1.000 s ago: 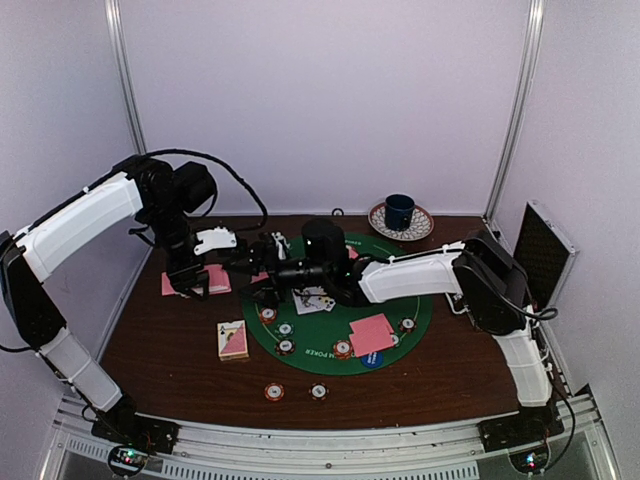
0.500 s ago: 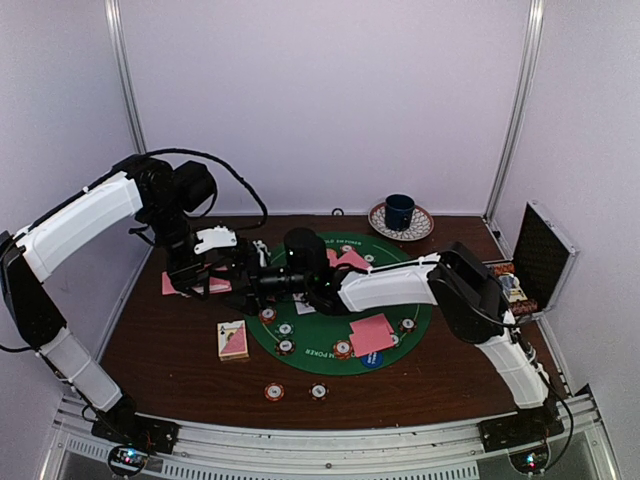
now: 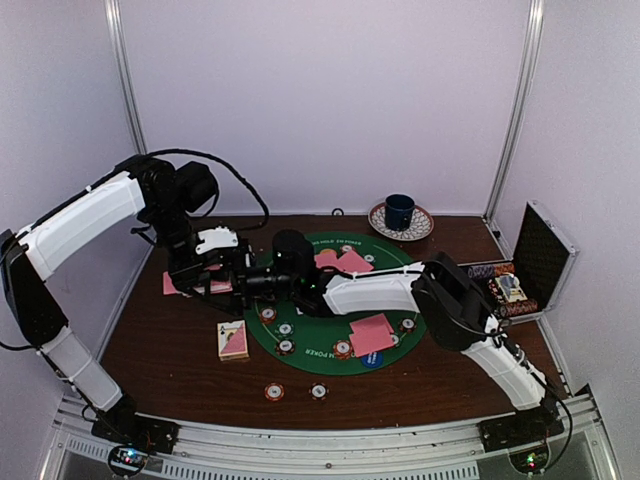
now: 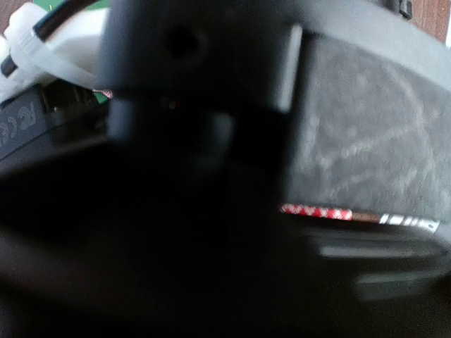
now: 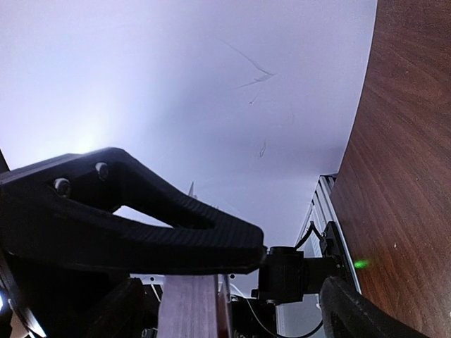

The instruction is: Distribute texas hold em gaming equipment

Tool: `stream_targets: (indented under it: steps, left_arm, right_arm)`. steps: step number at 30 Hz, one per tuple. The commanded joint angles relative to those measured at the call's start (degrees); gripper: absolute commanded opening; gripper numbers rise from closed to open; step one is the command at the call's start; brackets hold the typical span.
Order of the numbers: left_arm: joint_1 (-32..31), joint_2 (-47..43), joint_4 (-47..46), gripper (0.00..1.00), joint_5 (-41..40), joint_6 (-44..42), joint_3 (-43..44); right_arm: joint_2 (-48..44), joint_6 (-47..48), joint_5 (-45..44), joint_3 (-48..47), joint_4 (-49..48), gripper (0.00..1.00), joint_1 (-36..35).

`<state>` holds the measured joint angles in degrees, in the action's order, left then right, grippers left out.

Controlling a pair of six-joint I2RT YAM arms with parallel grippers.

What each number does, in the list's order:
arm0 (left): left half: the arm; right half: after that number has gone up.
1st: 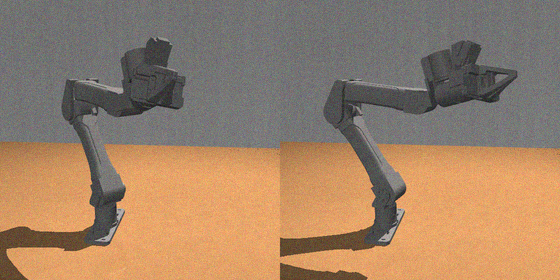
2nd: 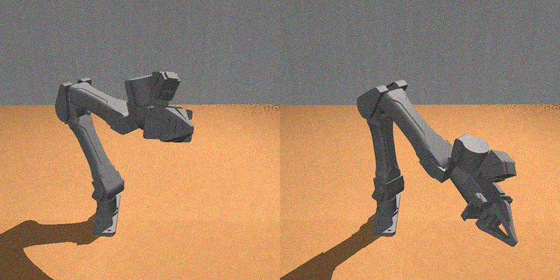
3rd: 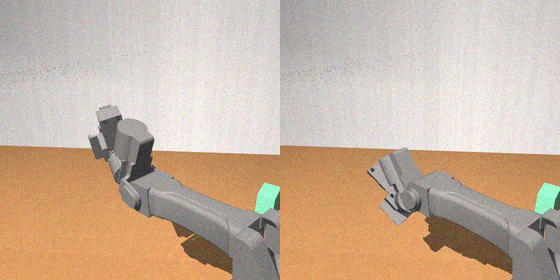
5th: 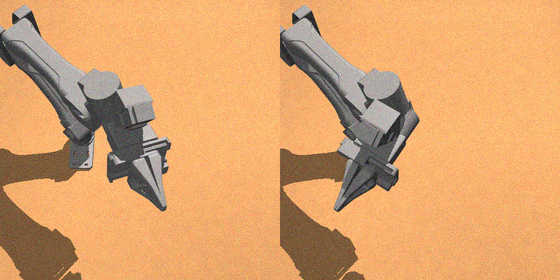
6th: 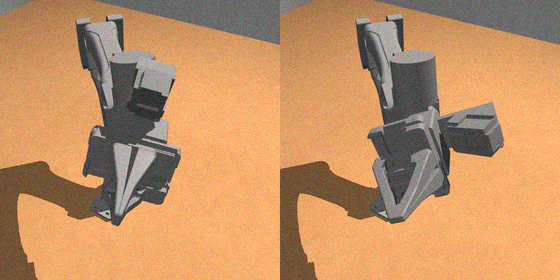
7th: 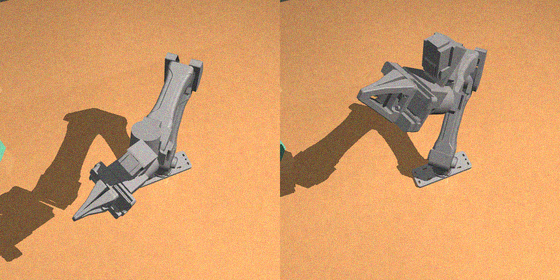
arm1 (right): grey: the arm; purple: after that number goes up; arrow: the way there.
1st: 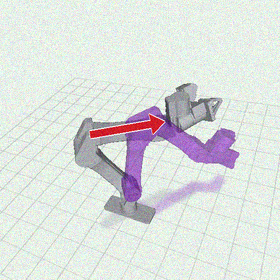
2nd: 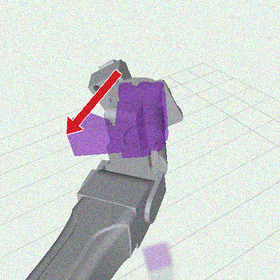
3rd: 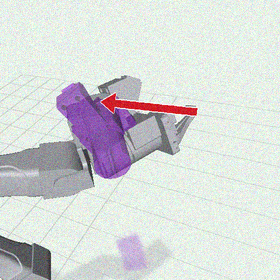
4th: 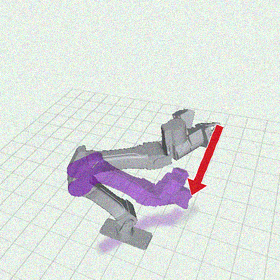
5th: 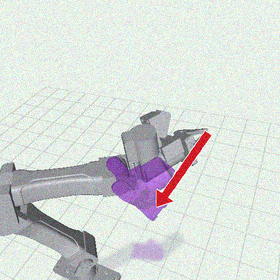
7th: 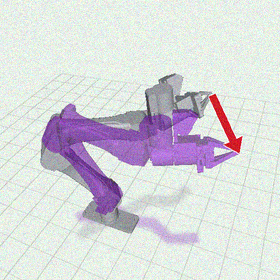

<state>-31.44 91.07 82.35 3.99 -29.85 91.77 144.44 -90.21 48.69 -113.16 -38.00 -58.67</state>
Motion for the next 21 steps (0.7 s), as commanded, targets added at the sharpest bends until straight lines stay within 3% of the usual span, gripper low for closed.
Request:
stream_targets:
  steps: [1, 11, 21]
  left_arm:
    - [0.33, 0.60, -0.10, 0.00, 0.40, 0.14, 1.88]
    - [0.33, 0.47, 0.10, 0.00, 0.21, 0.11, 1.99]
    - [0.33, 0.05, 0.18, 0.00, 0.09, -0.03, 2.01]
  right_arm:
    - [0.82, 1.27, 2.59, -2.88, 2.00, 0.87, -0.33]
    - [-3.46, 10.37, 0.83, 1.89, 12.84, 0.80, 0.91]
    - [-6.35, 12.74, 0.22, 6.56, 13.27, 0.74, 2.15]
